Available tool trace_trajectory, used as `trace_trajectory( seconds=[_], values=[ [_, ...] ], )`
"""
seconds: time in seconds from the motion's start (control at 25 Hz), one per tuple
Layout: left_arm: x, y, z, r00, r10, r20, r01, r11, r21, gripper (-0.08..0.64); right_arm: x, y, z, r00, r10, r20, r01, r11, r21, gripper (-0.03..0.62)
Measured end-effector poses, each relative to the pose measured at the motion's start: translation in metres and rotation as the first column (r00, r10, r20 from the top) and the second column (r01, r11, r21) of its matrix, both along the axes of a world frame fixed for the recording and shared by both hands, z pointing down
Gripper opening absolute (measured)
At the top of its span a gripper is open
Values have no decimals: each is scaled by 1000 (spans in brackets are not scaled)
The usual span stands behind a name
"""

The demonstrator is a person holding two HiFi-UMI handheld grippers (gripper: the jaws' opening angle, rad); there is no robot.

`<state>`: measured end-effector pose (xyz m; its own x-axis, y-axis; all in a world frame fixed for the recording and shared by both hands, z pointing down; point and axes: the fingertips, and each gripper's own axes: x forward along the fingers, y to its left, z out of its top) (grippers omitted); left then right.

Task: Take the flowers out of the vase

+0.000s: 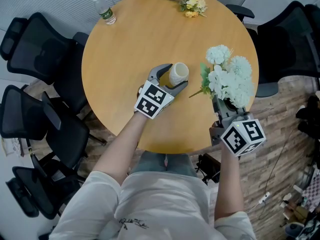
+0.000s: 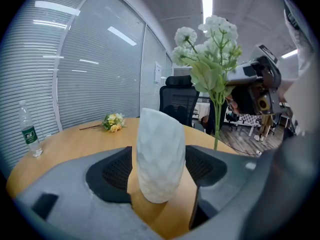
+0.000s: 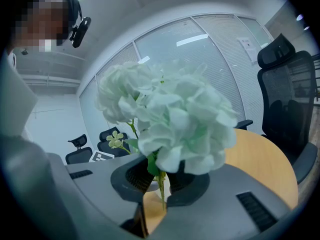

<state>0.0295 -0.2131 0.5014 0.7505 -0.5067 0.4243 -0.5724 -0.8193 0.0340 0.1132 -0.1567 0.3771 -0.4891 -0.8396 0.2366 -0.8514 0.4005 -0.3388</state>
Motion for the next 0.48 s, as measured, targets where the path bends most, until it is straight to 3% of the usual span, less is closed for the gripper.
trace_trajectory(
  seconds=[0.48],
  values=[
    [-5,7,-16,1000,-14,-28,14,1000,13,328,0,3,2,1000,-11,-3,11,1000,-7,48]
  ],
)
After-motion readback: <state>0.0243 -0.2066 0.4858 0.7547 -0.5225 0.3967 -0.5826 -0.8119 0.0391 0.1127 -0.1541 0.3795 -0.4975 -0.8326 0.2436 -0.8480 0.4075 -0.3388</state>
